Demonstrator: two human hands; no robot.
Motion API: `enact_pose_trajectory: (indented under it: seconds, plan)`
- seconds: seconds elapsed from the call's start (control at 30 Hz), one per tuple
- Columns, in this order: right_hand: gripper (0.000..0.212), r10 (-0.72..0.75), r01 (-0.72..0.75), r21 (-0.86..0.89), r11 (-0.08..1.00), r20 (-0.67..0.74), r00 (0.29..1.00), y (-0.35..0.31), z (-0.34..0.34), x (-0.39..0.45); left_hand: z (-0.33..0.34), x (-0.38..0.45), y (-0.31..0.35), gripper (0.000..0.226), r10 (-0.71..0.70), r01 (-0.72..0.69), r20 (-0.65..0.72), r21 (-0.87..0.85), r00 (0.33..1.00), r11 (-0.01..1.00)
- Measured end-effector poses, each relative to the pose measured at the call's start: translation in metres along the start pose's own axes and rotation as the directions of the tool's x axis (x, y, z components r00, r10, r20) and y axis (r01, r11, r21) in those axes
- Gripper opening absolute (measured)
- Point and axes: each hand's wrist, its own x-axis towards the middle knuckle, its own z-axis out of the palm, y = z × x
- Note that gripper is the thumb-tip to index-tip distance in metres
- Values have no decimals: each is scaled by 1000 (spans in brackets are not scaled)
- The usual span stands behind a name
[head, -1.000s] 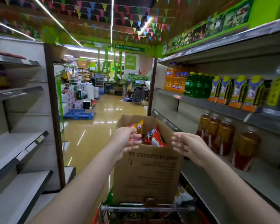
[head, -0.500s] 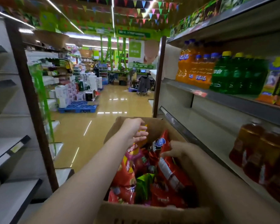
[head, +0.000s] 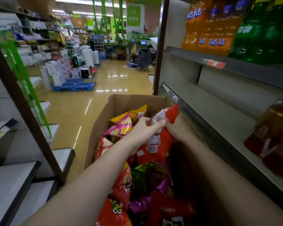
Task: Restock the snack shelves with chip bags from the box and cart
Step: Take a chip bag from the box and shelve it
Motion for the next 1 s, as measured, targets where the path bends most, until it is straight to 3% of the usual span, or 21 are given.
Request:
enact_pose_trajectory:
  seconds: [0.07,0.13,0.2,0.3,0.37,0.4,0.43,0.47,0.5,0.53,0.57,0.6,0.67,0.77,0.87,1.0]
  plan:
    - [64,-7,-37,417,908,103,995,-21,-5,-11,5,-1,-7,105,31,-30,-15,14,999,999]
    - [62,-85,-155,736,659,278,957,-34,-6,-24,3,3,-16,105,43,-57,-175,-72,984,996]
    - [44,-151,-127,848,515,236,960,-37,4,-34,-1,4,-20,99,39,-68,-270,-99,962,993]
    - [16,49,-12,829,559,-18,999,-23,22,-38,-3,3,-19,94,66,-76,-317,-18,946,997]
    - [9,164,-77,768,636,-37,986,-1,29,-32,-7,2,-18,82,55,-86,-400,-61,915,994]
    - [6,165,-120,676,727,-1,986,15,32,-29,-10,1,-18,77,30,-90,-446,-114,895,989]
    - [5,103,-129,483,866,80,991,31,33,-29,-14,1,-17,75,-1,-102,-488,-184,873,978]
    - [6,27,-72,175,982,245,969,47,34,-29,-19,0,-17,75,-26,-124,-518,-253,855,959]
    - [6,25,53,-153,987,467,884,58,36,-32,-23,-1,-18,75,-40,-154,-538,-310,842,938]
    - [7,119,197,-384,902,660,741,65,39,-37,-26,-2,-18,75,-45,-181,-551,-350,833,919]
    - [13,278,309,-521,796,767,578,69,44,-44,-28,-5,-17,73,-48,-202,-560,-377,827,904]
    - [28,414,368,-589,720,789,454,71,49,-50,-30,-6,-18,72,-56,-211,-563,-398,824,893]
    - [56,517,422,-628,655,778,356,71,56,-58,-31,-6,-20,71,-88,-204,-556,-442,826,874]
    - [74,441,579,-541,610,839,319,64,62,-68,-30,-5,-20,70,-133,-188,-517,-522,846,832]
    - [69,371,702,-503,504,860,350,50,65,-83,-30,-5,-16,71,-121,-189,-467,-563,876,805]
    - [66,348,727,-516,453,853,388,22,53,-86,-29,-8,-12,74,-23,-244,-438,-542,899,804]
